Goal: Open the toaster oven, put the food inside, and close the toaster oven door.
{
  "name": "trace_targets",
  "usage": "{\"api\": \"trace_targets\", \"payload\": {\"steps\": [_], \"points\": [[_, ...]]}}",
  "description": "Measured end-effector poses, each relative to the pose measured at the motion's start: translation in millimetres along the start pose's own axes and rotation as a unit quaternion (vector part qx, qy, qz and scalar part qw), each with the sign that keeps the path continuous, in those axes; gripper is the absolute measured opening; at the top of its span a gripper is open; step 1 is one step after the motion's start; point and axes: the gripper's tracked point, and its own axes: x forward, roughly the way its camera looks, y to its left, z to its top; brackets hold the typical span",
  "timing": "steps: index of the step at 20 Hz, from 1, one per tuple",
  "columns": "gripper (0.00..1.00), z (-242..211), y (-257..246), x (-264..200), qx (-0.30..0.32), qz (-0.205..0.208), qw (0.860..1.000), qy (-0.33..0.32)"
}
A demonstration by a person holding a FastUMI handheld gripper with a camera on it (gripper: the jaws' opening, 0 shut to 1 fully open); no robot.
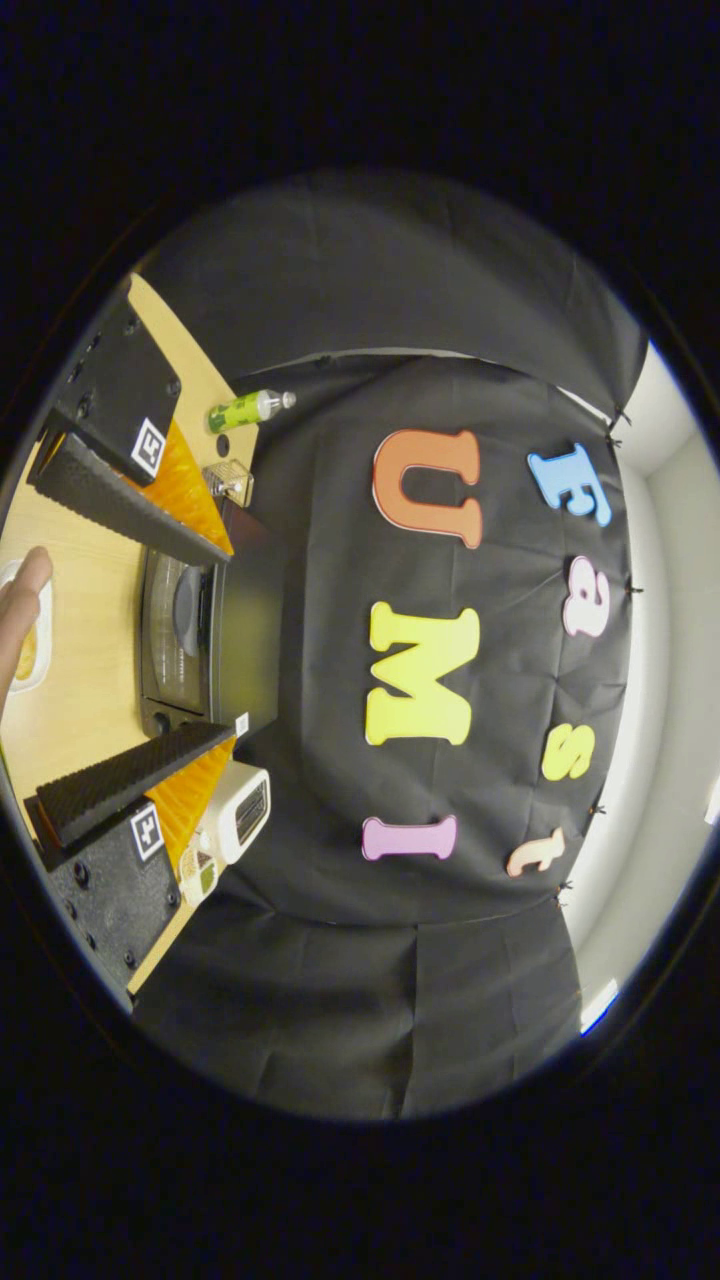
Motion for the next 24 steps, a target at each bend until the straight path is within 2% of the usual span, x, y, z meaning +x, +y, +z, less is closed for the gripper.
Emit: {"api": "trace_targets", "payload": {"steps": [7,10,17,20,24], "points": [[1.0,-61,19,78,0.012,0.012,0.999,0.044],[1.0,-76,21,107,0.014,0.005,0.998,0.055],[1.0,-102,27,157,0.001,0.01,0.998,0.06],[1.0,-97,25,171,0.016,0.005,0.999,0.043],[1.0,-102,32,183,0.034,0.012,0.998,0.056]]}}
